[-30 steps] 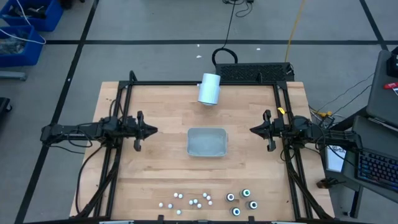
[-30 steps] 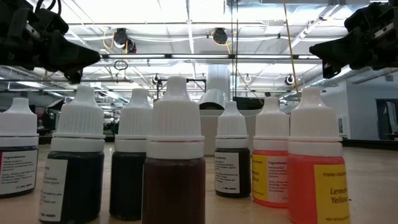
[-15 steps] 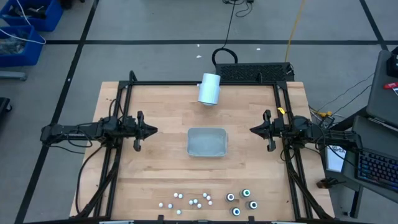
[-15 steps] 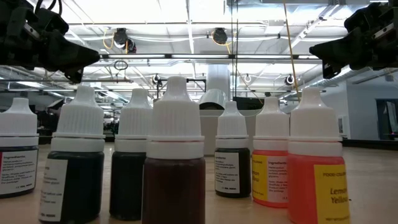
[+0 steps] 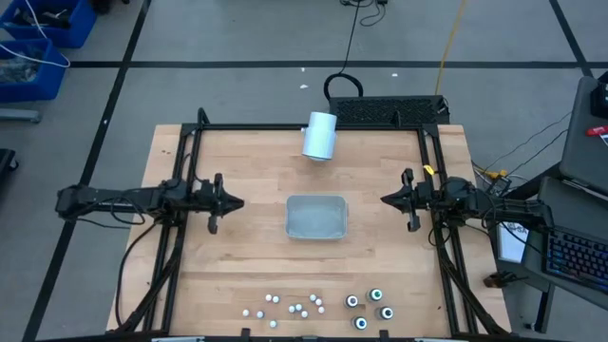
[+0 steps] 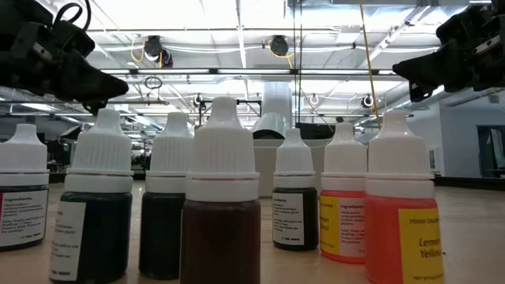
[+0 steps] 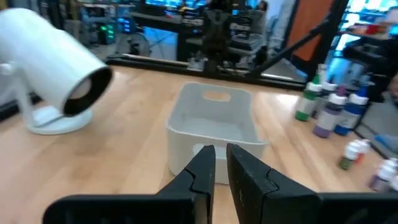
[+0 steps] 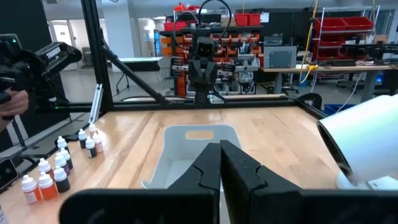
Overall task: Pick & Place food coloring
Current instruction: Put the large black food coloring bottle into the gray bin
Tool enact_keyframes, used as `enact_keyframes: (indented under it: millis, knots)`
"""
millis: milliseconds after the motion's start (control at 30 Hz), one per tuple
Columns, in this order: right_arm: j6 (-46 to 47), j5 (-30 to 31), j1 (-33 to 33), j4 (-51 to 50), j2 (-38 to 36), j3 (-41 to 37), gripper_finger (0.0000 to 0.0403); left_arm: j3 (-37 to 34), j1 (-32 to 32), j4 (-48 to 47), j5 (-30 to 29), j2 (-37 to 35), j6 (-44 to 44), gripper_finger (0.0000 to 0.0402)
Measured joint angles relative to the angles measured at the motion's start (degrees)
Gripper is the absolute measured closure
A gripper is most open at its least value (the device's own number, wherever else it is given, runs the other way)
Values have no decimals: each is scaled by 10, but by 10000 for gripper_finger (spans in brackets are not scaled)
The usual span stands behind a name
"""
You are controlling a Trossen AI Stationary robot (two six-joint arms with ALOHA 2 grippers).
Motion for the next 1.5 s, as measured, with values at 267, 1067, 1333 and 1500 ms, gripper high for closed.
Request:
enact_keyframes:
  millis: [267,1067,1333,1500]
  knots:
    - [-19,0,0,-3,0,0,403,0,0,15,-80,49,-44,357]
    - [-1,0,0,-4,0,0,403,0,0,52,-189,115,-47,389]
    - [-2,0,0,5,0,0,403,33,-9,17,-210,135,-102,397]
    - [-2,0,0,20,0,0,403,84,-23,52,-238,221,-68,397]
